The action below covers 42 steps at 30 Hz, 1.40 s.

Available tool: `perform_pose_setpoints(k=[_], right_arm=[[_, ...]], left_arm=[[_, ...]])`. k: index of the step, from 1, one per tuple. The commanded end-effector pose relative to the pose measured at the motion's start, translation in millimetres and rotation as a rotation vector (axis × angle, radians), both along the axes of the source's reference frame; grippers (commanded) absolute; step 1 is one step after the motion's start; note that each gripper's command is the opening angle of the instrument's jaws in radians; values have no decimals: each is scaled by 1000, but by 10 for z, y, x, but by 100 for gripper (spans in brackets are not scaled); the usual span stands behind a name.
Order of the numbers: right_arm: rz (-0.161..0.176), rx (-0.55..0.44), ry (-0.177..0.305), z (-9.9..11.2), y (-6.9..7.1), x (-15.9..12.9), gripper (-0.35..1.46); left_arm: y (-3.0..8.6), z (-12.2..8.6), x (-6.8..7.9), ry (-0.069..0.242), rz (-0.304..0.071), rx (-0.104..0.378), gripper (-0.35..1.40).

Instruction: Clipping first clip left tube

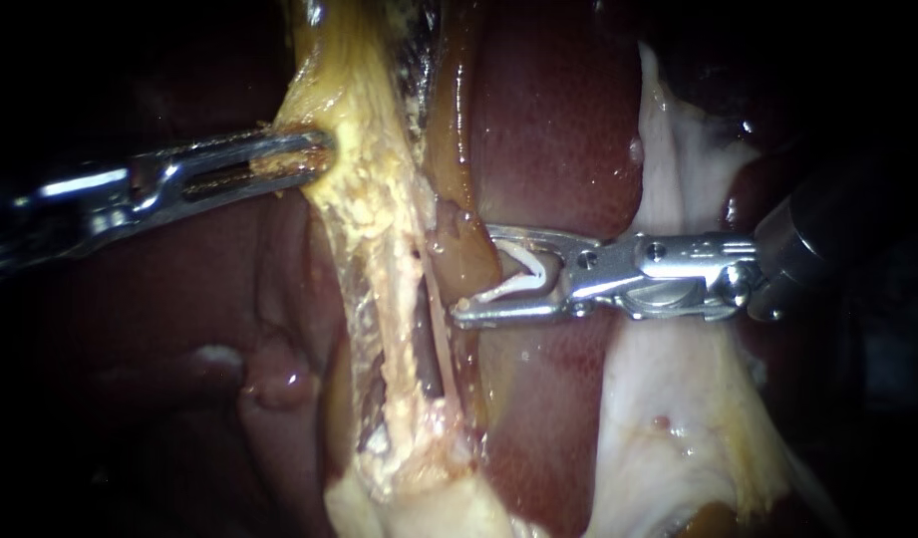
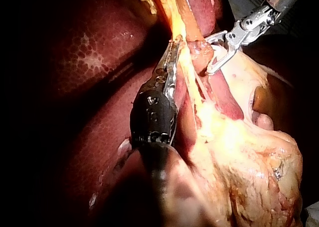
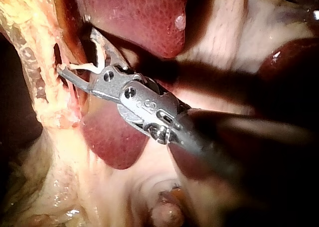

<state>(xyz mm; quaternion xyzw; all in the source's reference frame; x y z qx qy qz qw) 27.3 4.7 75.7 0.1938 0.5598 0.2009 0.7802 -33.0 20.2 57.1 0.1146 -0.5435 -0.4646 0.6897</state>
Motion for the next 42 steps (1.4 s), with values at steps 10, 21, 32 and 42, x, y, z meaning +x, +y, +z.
perform_pose_setpoints(k=[10, 21, 32, 42], right_arm=[[-3, -5, 1, -1, -1, 0, 57], [-6, -5, 3, -6, -3, 0, 57], [-20, 5, 11, -33, -4, -17, 57], [-14, 24, 35, -84, 4, -32, 58]], left_arm=[[1, -2, 8, -2, 3, 1, -35], [7, -9, 31, 3, -2, 6, -35], [8, -15, 43, 9, -9, 7, -35], [8, -16, 46, 11, -11, 8, -35]])
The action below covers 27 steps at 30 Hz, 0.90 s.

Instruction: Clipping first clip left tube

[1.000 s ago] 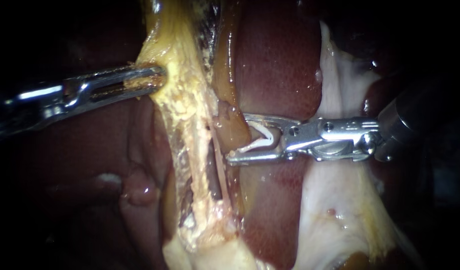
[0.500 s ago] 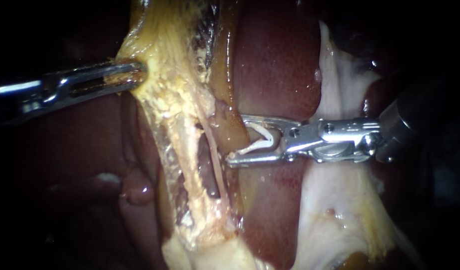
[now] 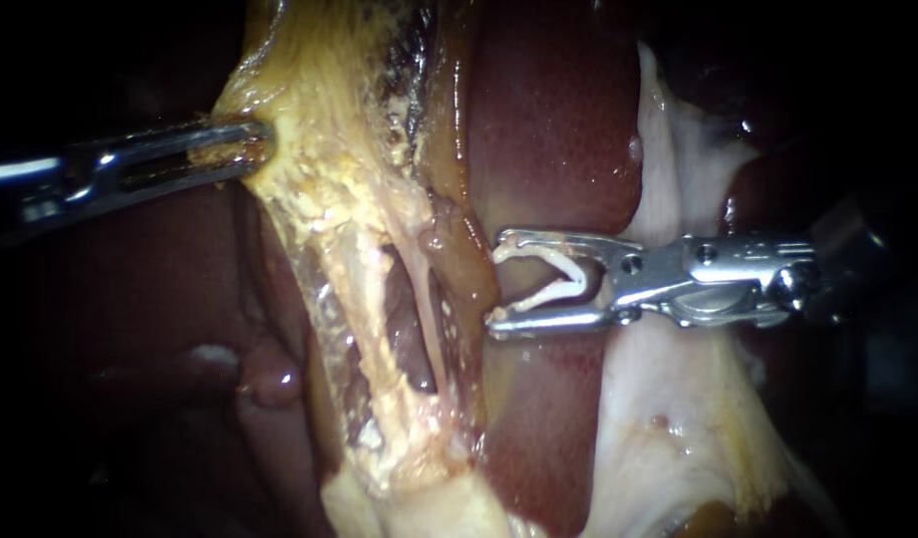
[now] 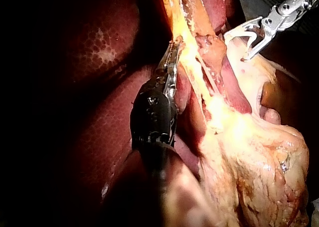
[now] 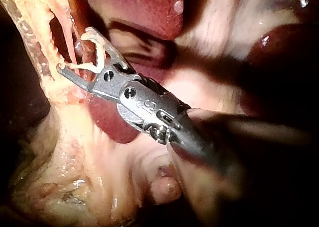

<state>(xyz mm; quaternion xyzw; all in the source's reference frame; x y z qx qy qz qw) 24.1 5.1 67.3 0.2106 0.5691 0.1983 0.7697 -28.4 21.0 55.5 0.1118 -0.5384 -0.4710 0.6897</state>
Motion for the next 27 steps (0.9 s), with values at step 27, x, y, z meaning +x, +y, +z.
perform_pose_setpoints(k=[27], right_arm=[[-85, 47, 28, 40, -59, 76, 58]], left_arm=[[5, -8, 11, 7, -9, 5, -35]])
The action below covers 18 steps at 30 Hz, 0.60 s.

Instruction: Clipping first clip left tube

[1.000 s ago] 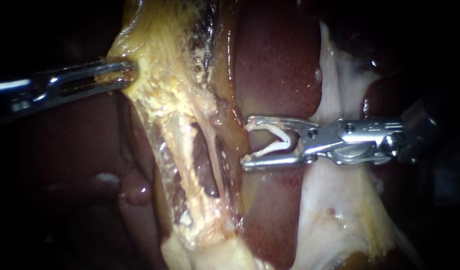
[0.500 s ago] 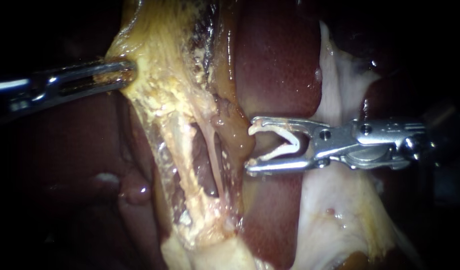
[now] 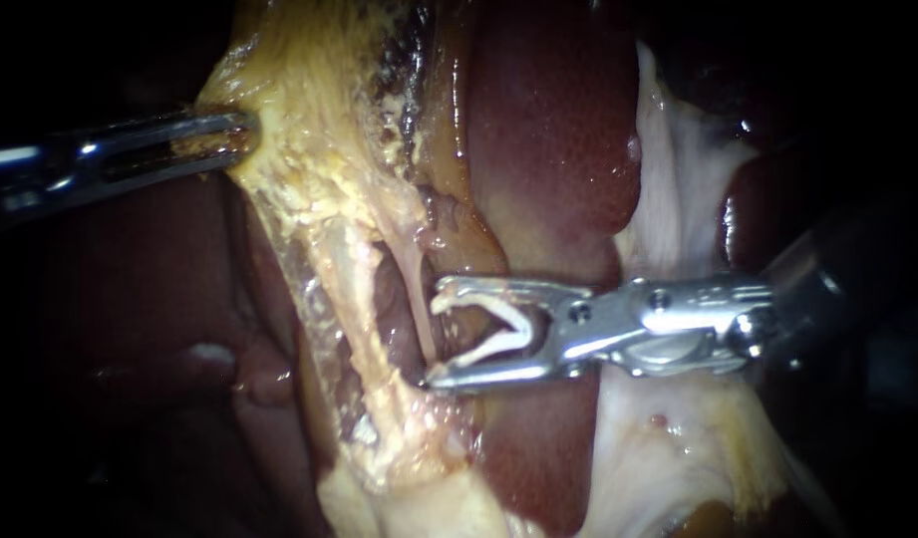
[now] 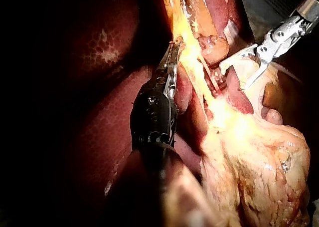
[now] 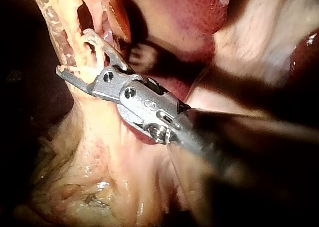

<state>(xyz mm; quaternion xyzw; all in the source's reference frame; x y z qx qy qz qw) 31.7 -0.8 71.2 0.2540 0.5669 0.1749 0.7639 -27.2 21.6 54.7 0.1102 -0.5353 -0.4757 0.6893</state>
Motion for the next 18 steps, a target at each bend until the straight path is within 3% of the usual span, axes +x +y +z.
perform_pose_setpoints(k=[1, 7, 18], right_arm=[[-6, 6, -4, 7, -2, 3, 58], [-22, 23, -16, 40, -9, 17, 58], [-37, 38, -21, 59, -13, 30, 58]], left_arm=[[-1, -1, -1, 1, -1, -1, -35], [-4, -6, -3, 4, -5, -1, -35], [-6, -8, -5, 7, -9, -2, -35]])
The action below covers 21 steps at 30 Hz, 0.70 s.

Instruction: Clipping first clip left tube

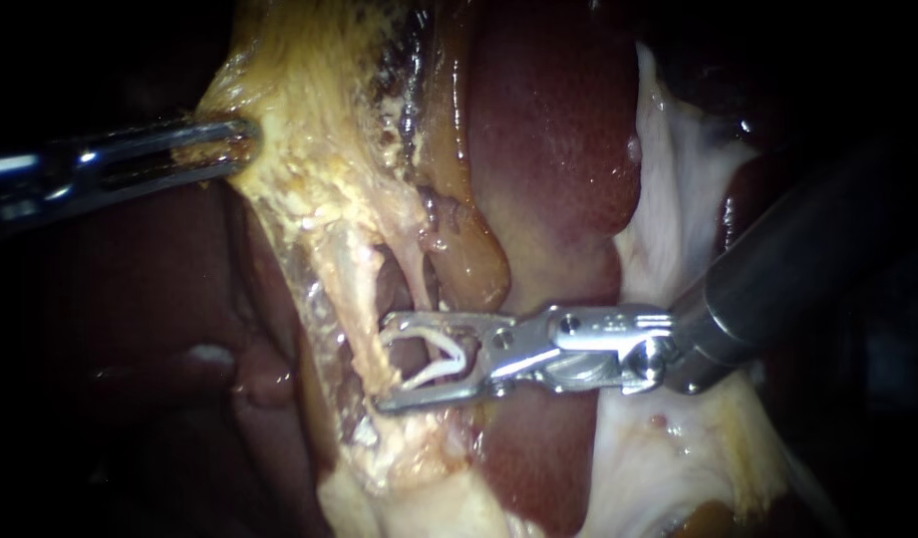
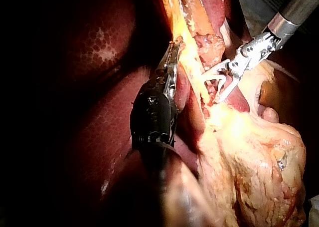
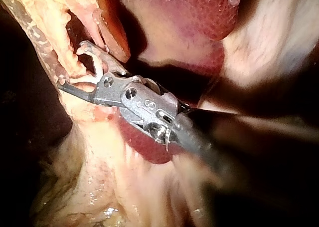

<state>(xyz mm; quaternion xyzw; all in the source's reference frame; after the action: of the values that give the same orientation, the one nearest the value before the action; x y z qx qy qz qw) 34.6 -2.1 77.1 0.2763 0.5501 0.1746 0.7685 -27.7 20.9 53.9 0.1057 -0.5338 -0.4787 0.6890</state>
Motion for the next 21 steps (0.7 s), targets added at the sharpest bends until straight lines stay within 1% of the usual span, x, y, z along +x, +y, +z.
perform_pose_setpoints(k=[1, 3, 4, 5, 7, 8, 11, 12, 13, 17, 21], right_arm=[[-11, 4, 8, 2, 0, 1, 58], [-42, 27, 29, 4, 0, 3, 58], [-74, 40, 50, 6, 0, 3, 58], [-91, 46, 68, 7, -1, 2, 58], [-137, 72, 108, 7, -3, 1, 58], [-147, 82, 112, 7, -4, 1, 58], [-192, 129, 147, 8, -7, 5, 58], [-200, 139, 155, 8, -8, 8, 58], [-200, 145, 160, 9, -8, 12, 57], [-191, 146, 172, 14, -8, 30, 57], [-181, 155, 188, 14, -9, 39, 57]], left_arm=[[0, 0, 0, 0, 0, 0, -35], [0, 0, -1, 1, -1, 0, -35], [0, 0, -1, 1, -1, 0, -35], [0, 0, -1, 1, -1, 0, -35], [0, 0, -1, 1, -1, 0, -35], [0, 0, -1, 1, -1, 0, -35], [0, 0, -1, 1, -1, 0, -35], [0, 0, -1, 1, -1, 0, -35], [0, 0, -2, -1, 1, 0, -35], [0, 0, -4, -2, 2, 0, -35], [-1, 0, -5, -2, 1, 0, -35]])
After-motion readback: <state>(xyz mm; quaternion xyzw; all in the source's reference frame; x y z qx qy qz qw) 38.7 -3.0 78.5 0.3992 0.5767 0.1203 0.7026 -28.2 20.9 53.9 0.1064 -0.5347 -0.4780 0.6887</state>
